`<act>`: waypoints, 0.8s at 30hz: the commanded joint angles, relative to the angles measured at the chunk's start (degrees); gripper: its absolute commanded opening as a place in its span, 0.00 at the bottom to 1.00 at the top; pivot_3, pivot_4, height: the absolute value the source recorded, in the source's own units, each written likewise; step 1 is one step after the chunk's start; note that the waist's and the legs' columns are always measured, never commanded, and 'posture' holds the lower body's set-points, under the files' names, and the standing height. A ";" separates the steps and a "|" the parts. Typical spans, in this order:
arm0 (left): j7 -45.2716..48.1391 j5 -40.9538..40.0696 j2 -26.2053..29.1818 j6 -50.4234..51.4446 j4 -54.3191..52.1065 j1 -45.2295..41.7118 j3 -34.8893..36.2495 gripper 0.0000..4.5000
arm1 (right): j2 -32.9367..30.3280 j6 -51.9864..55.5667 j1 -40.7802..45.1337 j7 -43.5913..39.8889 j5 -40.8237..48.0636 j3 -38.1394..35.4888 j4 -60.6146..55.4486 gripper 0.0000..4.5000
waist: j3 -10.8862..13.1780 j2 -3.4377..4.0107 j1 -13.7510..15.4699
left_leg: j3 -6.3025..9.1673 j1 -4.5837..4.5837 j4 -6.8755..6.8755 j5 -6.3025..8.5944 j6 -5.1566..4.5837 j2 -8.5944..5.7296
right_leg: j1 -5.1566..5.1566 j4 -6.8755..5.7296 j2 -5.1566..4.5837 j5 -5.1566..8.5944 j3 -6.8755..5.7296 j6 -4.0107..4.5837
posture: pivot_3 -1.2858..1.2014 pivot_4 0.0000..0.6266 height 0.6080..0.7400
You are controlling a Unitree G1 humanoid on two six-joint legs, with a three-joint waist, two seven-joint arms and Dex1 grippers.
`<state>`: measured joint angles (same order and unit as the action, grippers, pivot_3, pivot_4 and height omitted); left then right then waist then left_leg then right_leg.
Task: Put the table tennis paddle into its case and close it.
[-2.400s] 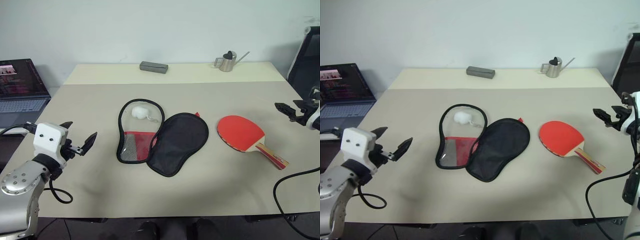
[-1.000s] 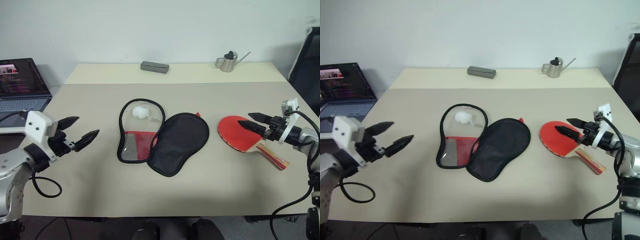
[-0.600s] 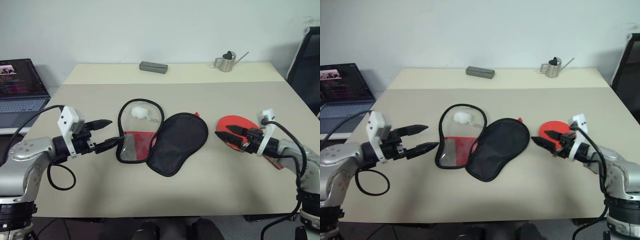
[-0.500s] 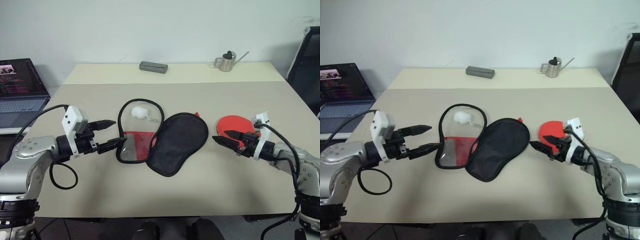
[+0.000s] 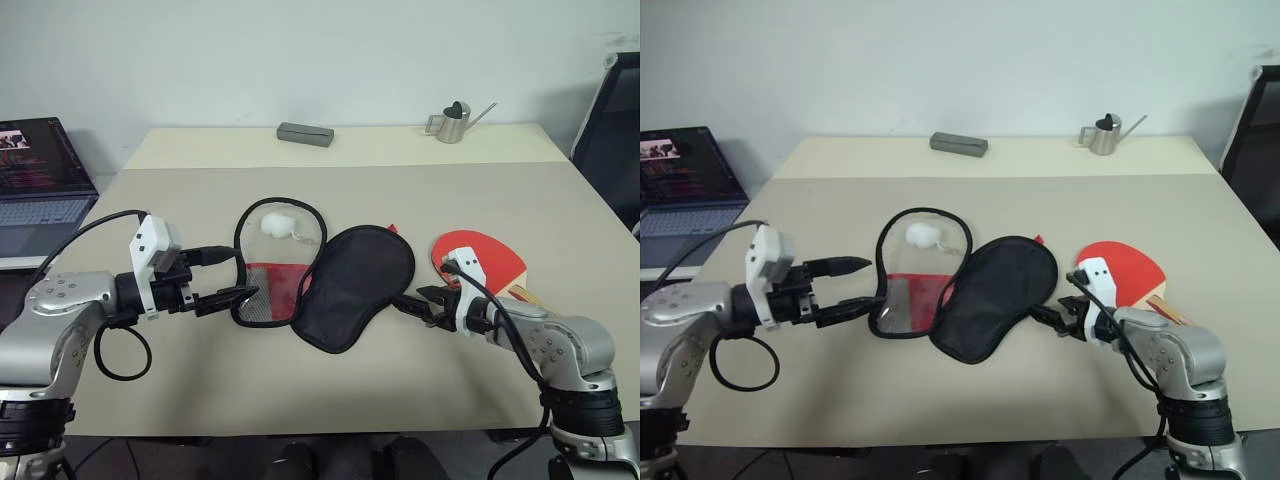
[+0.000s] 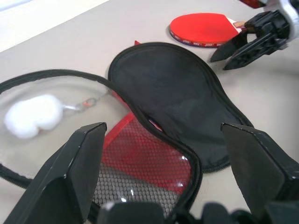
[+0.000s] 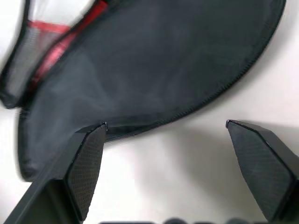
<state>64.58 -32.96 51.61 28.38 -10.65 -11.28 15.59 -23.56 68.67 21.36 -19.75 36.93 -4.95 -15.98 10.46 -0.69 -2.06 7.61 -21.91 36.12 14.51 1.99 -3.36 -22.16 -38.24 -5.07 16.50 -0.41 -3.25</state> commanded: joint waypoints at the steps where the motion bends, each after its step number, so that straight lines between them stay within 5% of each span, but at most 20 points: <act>1: 0.50 -2.06 1.71 0.56 -3.47 1.32 3.61 0.95 | 0.75 -1.31 1.19 0.52 -1.52 1.17 0.68 0.99 | -0.02 -0.03 0.02 | 0.01 0.00 0.01 0.00 0.00 0.00 | 0.00 -0.01 0.00 0.00 -0.01 0.00 | 0.52 0.24 1.00; 21: -0.91 -2.49 1.36 0.47 -3.85 1.05 3.33 0.95 | 5.51 -5.48 8.41 0.08 -6.59 4.92 7.33 0.99 | -0.03 -0.06 -0.31 | 0.00 0.15 0.07 -0.04 0.04 0.04 | -0.13 -0.63 0.07 0.01 0.05 0.10 | 0.52 0.24 1.00; 24: -0.99 -2.44 1.35 0.37 -3.77 1.06 3.36 0.95 | 5.29 -6.45 8.43 0.16 -7.73 4.74 7.90 0.85 | -0.03 -0.07 -0.31 | 0.00 0.14 0.06 -0.04 0.04 0.04 | -0.14 -0.62 0.07 0.01 0.05 0.10 | 0.52 0.24 1.00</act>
<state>63.64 -35.08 52.58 29.62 -13.70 -9.39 18.12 -18.02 63.80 28.69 -19.22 29.77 0.23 -7.67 10.43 -0.76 -2.37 7.61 -21.77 36.18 14.47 2.03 -3.32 -22.31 -38.86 -5.00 16.51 -0.37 -3.15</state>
